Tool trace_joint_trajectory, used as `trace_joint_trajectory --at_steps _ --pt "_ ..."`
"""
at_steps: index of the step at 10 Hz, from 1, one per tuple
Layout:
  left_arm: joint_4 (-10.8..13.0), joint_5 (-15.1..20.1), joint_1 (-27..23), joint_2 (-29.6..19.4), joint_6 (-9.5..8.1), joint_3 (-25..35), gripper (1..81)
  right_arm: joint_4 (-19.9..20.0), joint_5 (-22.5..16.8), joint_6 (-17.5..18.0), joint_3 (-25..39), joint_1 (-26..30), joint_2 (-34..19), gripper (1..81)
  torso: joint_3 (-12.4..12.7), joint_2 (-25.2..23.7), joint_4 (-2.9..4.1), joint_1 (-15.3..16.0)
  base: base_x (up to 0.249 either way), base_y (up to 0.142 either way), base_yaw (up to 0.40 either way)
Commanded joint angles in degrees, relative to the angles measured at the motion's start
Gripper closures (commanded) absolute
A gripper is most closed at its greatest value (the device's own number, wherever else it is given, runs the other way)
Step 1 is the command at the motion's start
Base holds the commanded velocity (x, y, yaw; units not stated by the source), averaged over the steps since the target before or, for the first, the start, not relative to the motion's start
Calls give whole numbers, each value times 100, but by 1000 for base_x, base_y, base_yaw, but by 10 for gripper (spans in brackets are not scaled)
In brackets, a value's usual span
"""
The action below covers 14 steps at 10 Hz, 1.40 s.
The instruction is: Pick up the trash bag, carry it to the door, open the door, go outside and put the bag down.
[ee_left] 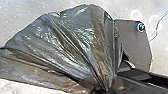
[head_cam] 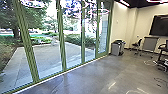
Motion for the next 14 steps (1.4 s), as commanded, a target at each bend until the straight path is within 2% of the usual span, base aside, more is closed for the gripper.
trace_joint_trajectory --at_steps 1,7,14 --pt "5 367 -420 -3 48 2 811 29 -295 -3 9 276 16 10 0 0 0 0 161 0 0" --pt "5 367 -420 6 48 2 811 29 -295 -3 9 268 16 10 0 2 0 2 160 0 0" --pt "5 367 -412 6 48 2 811 29 -295 -3 9 276 16 10 0 2 0 2 158 -80 0"
